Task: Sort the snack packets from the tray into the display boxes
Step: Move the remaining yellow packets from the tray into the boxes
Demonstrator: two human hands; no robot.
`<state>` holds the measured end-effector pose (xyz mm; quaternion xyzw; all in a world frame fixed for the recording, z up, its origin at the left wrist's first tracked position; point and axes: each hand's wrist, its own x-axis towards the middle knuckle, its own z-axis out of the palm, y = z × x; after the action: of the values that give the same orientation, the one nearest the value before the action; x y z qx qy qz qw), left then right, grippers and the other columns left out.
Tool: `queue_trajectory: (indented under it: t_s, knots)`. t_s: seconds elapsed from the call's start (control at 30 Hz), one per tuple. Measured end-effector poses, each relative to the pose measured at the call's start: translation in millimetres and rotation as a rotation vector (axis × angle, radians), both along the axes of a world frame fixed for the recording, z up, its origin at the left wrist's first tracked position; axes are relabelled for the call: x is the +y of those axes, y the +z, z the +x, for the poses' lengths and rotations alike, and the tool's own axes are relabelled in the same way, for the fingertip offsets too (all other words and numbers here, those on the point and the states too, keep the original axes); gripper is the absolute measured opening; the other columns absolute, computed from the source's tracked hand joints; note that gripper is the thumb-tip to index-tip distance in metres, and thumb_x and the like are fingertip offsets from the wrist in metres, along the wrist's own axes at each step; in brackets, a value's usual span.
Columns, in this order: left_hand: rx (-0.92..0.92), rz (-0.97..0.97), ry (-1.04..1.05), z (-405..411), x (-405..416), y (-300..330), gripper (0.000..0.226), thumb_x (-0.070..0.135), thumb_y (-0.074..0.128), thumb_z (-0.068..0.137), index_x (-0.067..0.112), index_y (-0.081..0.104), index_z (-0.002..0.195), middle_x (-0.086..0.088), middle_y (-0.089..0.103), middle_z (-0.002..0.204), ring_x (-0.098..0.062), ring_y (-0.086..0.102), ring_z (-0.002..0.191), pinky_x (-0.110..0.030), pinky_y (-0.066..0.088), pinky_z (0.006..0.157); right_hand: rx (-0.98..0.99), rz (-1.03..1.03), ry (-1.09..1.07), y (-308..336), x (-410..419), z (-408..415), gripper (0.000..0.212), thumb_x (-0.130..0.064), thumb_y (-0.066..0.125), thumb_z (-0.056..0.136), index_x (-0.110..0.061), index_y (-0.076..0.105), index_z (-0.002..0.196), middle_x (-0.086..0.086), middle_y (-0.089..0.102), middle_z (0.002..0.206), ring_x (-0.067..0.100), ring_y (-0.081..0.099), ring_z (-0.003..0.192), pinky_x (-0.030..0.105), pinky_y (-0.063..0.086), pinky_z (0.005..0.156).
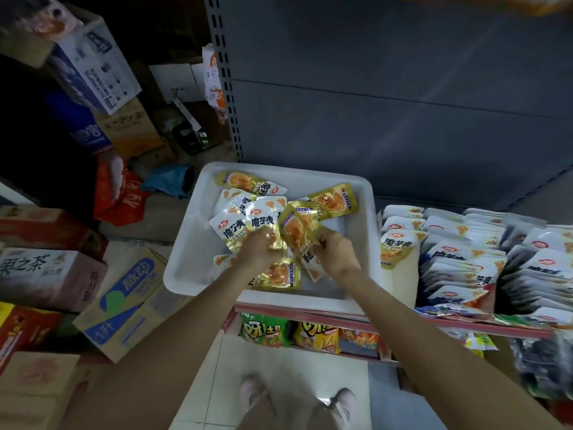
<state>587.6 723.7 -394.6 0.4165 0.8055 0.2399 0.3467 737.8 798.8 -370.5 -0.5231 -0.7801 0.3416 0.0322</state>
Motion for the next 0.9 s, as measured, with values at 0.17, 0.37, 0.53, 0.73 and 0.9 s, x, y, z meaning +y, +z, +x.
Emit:
queue_trajectory:
  t_s: [0.17,0.37,0.53,0.73,0.9]
  knots:
    - [-0.29,0.346,0.203,14,12,45,0.063,0.022,0.073,0.08,0.024,0.042,0.134,0.004,0.051,0.114,-0.015,0.056,0.101,-0.033,0.05,0.085,0.157,0.11,0.086,48,17,40,0.007,-0.014,0.062,0.089,-0.012,0.065,0.095,0.008,0.064,0.084,0.025,0.061,0.076,0.03,0.044,0.065]
    - [-0.477,0.416,0.331,52,37,71,0.022,0.005,0.06,0.089,-0.001,0.056,0.11,-0.009,0.059,0.101,-0.014,0.058,0.081,-0.011,0.05,0.058,0.637,-0.019,-0.236,90,34,84,0.012,-0.006,0.072,0.08,-0.014,0.065,0.085,-0.005,0.064,0.073,-0.004,0.058,0.056,0.013,0.045,0.053]
    - [-0.725,0.323,0.334,98,49,76,0.013,0.008,0.062,0.089,0.002,0.056,0.099,-0.008,0.062,0.095,-0.012,0.06,0.076,-0.022,0.056,0.058,0.798,0.007,-0.318,109,43,123,0.002,-0.005,0.063,0.087,-0.004,0.064,0.087,0.004,0.063,0.072,0.003,0.059,0.058,0.019,0.049,0.054]
    - [-0.307,0.124,-0.064,129,63,59,0.054,0.005,0.069,0.082,0.008,0.047,0.132,-0.003,0.054,0.129,-0.019,0.059,0.106,-0.036,0.05,0.089,0.526,0.364,-0.092,127,64,160,0.009,-0.013,0.061,0.09,-0.012,0.062,0.081,-0.004,0.062,0.074,0.004,0.052,0.064,0.015,0.039,0.06]
    - [-0.418,0.04,-0.129,141,66,59,0.061,-0.006,0.066,0.08,0.007,0.043,0.135,0.003,0.051,0.122,-0.015,0.053,0.11,-0.022,0.045,0.086,0.289,0.539,0.097,118,66,161,0.005,-0.01,0.061,0.089,-0.007,0.065,0.088,0.005,0.063,0.082,0.02,0.059,0.076,0.026,0.042,0.066]
